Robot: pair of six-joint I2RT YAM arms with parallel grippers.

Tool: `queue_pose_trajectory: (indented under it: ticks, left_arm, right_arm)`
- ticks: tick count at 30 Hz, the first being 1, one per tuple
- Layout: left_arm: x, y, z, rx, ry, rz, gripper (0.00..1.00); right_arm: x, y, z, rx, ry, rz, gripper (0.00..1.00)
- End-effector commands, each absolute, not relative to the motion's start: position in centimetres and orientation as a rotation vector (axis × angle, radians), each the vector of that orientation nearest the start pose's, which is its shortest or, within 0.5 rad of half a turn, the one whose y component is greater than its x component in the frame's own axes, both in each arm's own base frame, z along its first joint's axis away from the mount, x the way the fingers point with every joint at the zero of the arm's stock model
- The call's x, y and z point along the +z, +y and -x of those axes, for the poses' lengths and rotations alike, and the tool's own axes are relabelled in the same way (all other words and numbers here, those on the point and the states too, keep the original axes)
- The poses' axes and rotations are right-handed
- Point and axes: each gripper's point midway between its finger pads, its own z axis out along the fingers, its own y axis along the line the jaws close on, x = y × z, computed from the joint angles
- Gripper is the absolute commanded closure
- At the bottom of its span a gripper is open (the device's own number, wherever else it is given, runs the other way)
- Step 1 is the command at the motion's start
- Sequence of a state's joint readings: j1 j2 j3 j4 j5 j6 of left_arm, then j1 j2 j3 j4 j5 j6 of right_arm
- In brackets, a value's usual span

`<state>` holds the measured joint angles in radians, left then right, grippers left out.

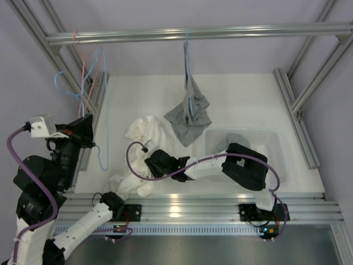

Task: Remove the tank top from the hanger

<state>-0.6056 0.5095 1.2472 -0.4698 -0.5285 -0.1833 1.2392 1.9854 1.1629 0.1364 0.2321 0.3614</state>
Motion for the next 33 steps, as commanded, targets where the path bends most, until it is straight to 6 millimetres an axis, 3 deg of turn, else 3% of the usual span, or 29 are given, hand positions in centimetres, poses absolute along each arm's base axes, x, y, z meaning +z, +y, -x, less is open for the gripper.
queue_pose_trajectory:
  ticks: [1,3,4,5,6,8,9,11,12,14,15,17,18,21,27,29,30,31,33]
  left_arm:
    - [41.2,-4.6,-17.7,-0.322,1.632,0.052,1.00]
    - [39.4,-5.5,-17.1,-0.340,1.723,-0.013,1.00]
    - [39.2,-5.7,-17.0,-0.347,1.741,-0.019,1.00]
    - [38.5,-5.7,-16.8,-0.342,1.772,-0.025,1.00]
    - [38.4,-5.6,-16.6,-0.343,1.779,-0.022,1.00]
    - [38.6,-5.3,-16.3,-0.341,1.786,-0.006,1.00]
    - [38.2,-4.8,-16.2,-0.314,1.808,0.003,1.00]
    - [38.2,-4.7,-16.6,-0.276,1.836,0.003,1.00]
    - [38.0,-4.6,-16.8,-0.250,1.856,-0.002,1.00]
    - [38.6,-5.0,-18.1,-0.203,1.874,-0.027,1.00]
    - [38.7,-5.7,-19.1,-0.188,1.891,-0.047,1.00]
    - [40.7,-5.9,-20.0,-0.168,1.858,-0.061,1.00]
    - [41.3,-6.0,-20.7,-0.148,1.848,-0.058,1.00]
    - [42.4,-6.9,-24.3,-0.040,1.858,-0.049,1.00]
    - [47.7,-9.2,-29.6,-0.011,1.748,-0.004,1.00]
    - [49.0,-8.6,-31.0,0.032,1.722,0.042,1.00]
    - [49.5,-9.2,-31.8,-0.010,1.716,0.018,1.00]
    - [50.3,-7.7,-33.3,-0.001,1.701,0.061,1.00]
    - [50.7,-6.7,-34.9,-0.044,1.698,0.079,1.00]
  right_arm:
    - [4.6,48.1,-19.9,0.670,2.135,0.805,0.63]
    - [5.7,47.2,-20.1,0.661,2.118,0.786,0.38]
    - [8.4,47.0,-20.3,0.681,2.065,0.776,0.36]
    - [9.1,46.4,-20.1,0.683,2.046,0.784,0.35]
    - [11.7,46.2,-20.0,0.714,2.002,0.772,0.34]
    - [13.1,45.2,-19.5,0.727,1.966,0.801,0.34]
    - [15.6,44.7,-19.3,0.761,1.925,0.782,0.34]
    - [16.2,43.0,-18.9,0.757,1.919,0.774,0.33]
    - [18.6,42.3,-18.5,0.796,1.876,0.748,0.30]
    - [19.1,41.0,-17.6,0.820,1.863,0.760,0.24]
    - [20.8,40.4,-17.2,0.851,1.824,0.754,0.14]
    - [21.3,39.6,-16.3,0.886,1.810,0.779,0.11]
    - [22.6,39.1,-16.0,0.909,1.784,0.769,0.09]
    - [23.8,38.1,-15.1,0.950,1.758,0.762,0.01]
    - [25.0,37.0,-14.4,0.976,1.734,0.756,0.01]
    - [24.9,36.8,-14.2,0.978,1.735,0.758,0.01]
    - [25.2,36.6,-14.0,0.986,1.727,0.754,0.01]
    - [25.0,36.4,-14.0,0.983,1.732,0.751,0.01]
    - [25.3,36.2,-13.8,0.988,1.724,0.745,0.01]
